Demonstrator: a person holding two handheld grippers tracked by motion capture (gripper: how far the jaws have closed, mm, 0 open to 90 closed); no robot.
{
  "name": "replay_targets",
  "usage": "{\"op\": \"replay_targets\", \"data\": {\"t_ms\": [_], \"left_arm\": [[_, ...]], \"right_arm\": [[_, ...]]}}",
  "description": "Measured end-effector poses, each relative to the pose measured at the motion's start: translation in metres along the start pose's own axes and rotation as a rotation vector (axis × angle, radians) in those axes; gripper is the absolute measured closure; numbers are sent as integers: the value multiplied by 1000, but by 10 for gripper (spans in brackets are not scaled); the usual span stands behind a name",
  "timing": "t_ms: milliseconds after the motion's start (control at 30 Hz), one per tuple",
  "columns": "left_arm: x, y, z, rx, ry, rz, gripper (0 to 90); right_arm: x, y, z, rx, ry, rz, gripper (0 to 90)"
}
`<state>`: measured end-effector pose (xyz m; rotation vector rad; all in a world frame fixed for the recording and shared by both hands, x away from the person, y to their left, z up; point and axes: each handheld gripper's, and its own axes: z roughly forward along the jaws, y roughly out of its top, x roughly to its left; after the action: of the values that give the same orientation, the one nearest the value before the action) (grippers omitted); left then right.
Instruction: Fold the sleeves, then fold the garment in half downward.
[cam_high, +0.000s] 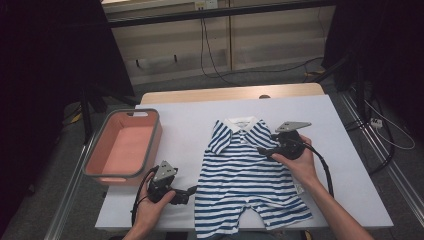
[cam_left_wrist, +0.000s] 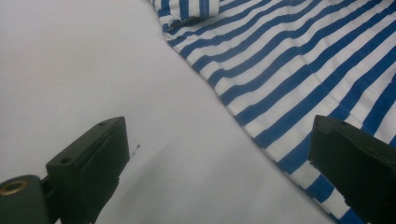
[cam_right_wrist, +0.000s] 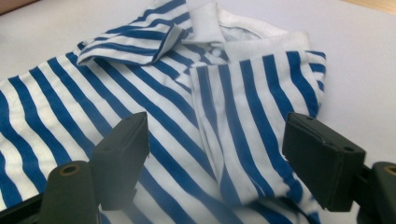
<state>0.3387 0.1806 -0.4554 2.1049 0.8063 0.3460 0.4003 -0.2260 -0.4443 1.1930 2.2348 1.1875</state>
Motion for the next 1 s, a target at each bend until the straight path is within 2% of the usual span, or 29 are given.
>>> {"op": "replay_targets", "data": {"t_ms": [267,500,667,800,900,1000], "left_arm": [[0,1,2,1,-4,-5,56],[3,7,11,9,-3,14,54],[10,19,19,-15,16,-7,63],[17,30,27,-28,33,-6,70],[24,40,36,-21,26,-19,119],[29,51,45,-31,34,-31,116]], "right_arm": [[-5,-8,-11,-6,-18,17,228],[-9,-8,-14,-12,-35,23,231],[-16,-2,-13,-19,-49,29,224],[-22,6,-11,-23,-52,45,218],[-26,10,-8,-23,-70,45,230],[-28,13,-5,-19,-81,49,233]]}}
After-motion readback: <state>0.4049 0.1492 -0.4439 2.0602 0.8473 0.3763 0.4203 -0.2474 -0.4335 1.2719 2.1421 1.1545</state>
